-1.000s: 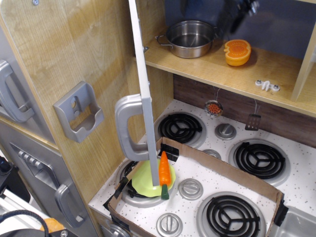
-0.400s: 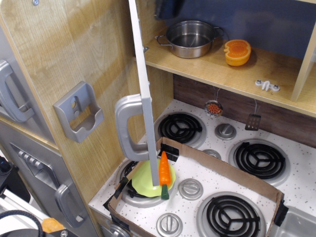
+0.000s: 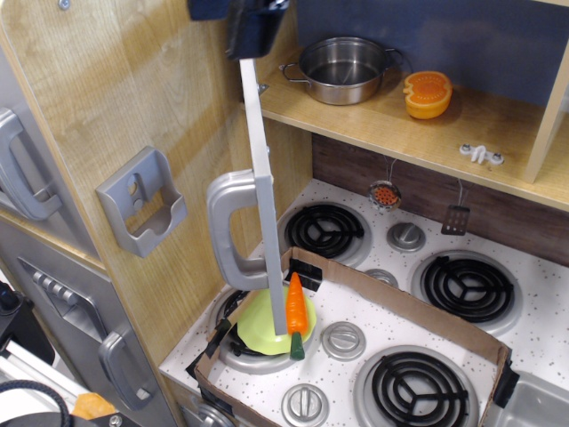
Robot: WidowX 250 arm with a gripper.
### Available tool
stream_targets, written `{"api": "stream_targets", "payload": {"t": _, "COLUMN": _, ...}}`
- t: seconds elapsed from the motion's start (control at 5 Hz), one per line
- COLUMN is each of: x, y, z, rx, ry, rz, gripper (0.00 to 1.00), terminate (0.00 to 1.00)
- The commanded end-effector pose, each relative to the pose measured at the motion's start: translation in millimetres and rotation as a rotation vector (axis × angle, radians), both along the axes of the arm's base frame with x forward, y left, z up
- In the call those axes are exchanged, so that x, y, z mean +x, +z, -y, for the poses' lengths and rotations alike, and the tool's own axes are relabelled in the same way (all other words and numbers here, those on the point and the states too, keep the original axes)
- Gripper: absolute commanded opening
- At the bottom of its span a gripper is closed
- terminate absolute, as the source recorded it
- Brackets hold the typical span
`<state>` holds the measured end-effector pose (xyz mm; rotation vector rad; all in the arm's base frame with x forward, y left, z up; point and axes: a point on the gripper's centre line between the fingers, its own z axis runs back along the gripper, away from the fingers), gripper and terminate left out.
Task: Close microwave
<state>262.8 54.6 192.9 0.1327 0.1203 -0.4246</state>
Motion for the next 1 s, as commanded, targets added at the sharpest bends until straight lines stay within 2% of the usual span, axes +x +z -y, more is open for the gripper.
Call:
{"api": "stream_targets", "payload": {"t": 0.0, "x": -12.9, "y": -4.9, "z": -15.4, "rx": 0.011, "ry": 0.013, "rz": 0.061, "gripper": 1.0, "terminate": 0.0}}
{"api": "stream_targets", "payload": {"t": 0.2, "x": -12.9, "y": -21.0, "z": -17.9, "rx": -0.007, "ry": 0.014, "rz": 0.087, "gripper": 1.0, "terminate": 0.0}}
{"api": "stream_targets", "payload": {"t": 0.4, "x": -14.7, "y": -45.1, "z": -19.2, "rx": -0.096, "ry": 0.014, "rz": 0.189, "gripper": 1.0, "terminate": 0.0}}
{"api": "stream_targets", "payload": {"t": 0.6, "x": -6.4, "y": -59.1, "z": -11.7, "rx": -0.138, "ry": 0.029, "rz": 0.271, "gripper": 1.0, "terminate": 0.0}}
{"api": "stream_targets", "payload": {"t": 0.8, "x": 4.0, "y": -62.8, "z": -3.3, "rx": -0.172, "ry": 0.025, "rz": 0.344, "gripper": 1.0, "terminate": 0.0}}
